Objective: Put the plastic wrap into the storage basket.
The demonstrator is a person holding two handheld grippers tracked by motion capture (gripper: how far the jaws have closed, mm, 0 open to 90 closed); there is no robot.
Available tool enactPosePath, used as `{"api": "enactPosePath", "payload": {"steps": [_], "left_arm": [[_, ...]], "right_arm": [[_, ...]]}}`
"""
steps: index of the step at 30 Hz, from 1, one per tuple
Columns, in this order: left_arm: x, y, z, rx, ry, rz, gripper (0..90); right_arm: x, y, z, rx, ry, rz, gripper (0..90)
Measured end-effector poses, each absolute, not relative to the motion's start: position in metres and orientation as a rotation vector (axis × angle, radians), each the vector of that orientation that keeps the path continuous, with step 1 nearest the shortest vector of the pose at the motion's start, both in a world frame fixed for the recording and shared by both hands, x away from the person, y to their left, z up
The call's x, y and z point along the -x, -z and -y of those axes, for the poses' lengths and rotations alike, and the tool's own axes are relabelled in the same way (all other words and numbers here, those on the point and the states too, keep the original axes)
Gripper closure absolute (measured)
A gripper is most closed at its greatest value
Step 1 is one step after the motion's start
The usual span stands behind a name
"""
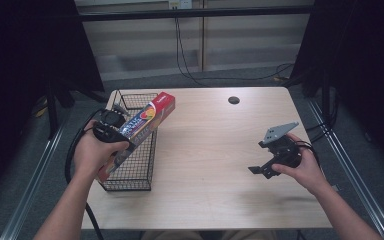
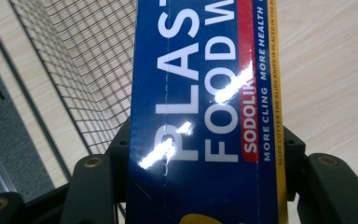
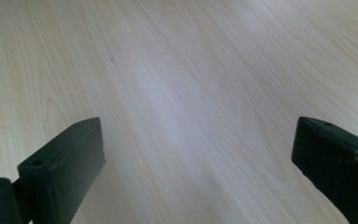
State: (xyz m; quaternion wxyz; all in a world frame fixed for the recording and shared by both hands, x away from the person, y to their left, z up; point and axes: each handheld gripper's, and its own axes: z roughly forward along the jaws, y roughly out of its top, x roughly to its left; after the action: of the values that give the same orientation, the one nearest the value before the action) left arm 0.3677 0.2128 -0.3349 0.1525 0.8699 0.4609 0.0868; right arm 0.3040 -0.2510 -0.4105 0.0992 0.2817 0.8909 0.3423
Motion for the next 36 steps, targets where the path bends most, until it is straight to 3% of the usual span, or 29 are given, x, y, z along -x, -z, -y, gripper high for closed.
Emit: {"api": "enactPosePath", "payload": {"steps": [36], "left_arm": [[-0.357, 0.351, -0.237, -2.382, -0.29, -1.603, 42.5]], "right_arm": [[-0.297, 0.422, 0.242, -0.778, -1.031, -2.643, 1.8]]}}
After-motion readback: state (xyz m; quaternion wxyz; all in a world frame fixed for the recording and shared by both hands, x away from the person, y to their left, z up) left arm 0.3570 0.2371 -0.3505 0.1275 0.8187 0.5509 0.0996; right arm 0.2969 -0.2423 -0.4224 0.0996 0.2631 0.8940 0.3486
